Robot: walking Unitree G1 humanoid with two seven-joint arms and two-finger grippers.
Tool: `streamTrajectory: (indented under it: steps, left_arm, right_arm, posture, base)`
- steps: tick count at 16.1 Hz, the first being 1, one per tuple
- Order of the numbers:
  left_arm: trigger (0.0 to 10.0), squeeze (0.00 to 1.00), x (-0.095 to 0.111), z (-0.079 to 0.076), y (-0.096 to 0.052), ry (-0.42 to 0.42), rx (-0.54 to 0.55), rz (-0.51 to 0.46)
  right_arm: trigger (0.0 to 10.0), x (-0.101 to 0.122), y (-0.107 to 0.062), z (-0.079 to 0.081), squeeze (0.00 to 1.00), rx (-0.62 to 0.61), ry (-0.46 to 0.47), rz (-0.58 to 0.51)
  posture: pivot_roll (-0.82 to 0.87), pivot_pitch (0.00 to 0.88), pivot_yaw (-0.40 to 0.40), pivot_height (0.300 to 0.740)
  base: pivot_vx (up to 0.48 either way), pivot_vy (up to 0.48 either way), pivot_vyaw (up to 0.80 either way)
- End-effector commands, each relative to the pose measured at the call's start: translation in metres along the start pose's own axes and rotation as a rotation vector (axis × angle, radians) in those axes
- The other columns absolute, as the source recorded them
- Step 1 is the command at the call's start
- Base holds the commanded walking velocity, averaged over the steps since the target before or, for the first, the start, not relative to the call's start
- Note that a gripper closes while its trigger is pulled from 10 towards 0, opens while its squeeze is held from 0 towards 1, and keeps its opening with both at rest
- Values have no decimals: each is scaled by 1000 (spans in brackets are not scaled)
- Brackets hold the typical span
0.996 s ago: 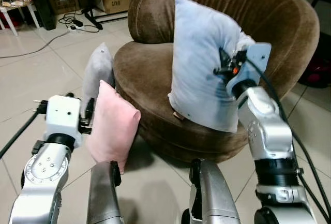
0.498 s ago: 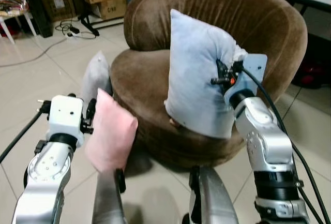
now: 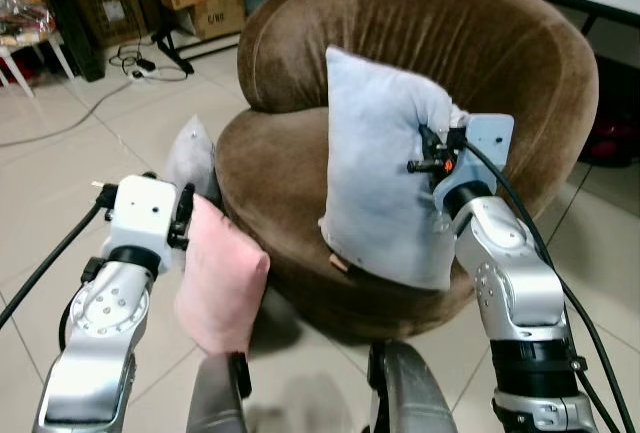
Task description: Move the pillow to the sofa from floor
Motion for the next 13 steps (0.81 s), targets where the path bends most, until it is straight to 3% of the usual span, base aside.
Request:
streamTrajectory:
  steps: [1,5,13]
  left_arm:
    - [10000,0,-2,-1,1,8,3,5]
    - [10000,0,-4,2,2,16,19,10]
    - [10000,0,-3,-1,6,37,27,-5]
  right_arm:
    - [10000,-7,0,-2,0,-5,32,26]
    - [10000,-5,2,6,0,18,71,17]
    - [10000,-10,1,3,0,-4,149,28]
  posture:
    - [-19,0,-19,640]
    - [-13,0,-21,680]
    - [-26,0,-11,740]
  base:
    - [0,0,0]
    - [0,0,0]
    - [0,0,0]
Point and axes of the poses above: a point about 5 cm out from each wrist's last joint towards the gripper, its own y axis pointing out of the wrist towards the gripper, its own x axis along the axis of the wrist's last joint, z = x × y, the point moved 4 cm from there along y, pointing out of the wrist towards the gripper, and after that the axes turned 12 degrees about y, right-handed, at the moved point
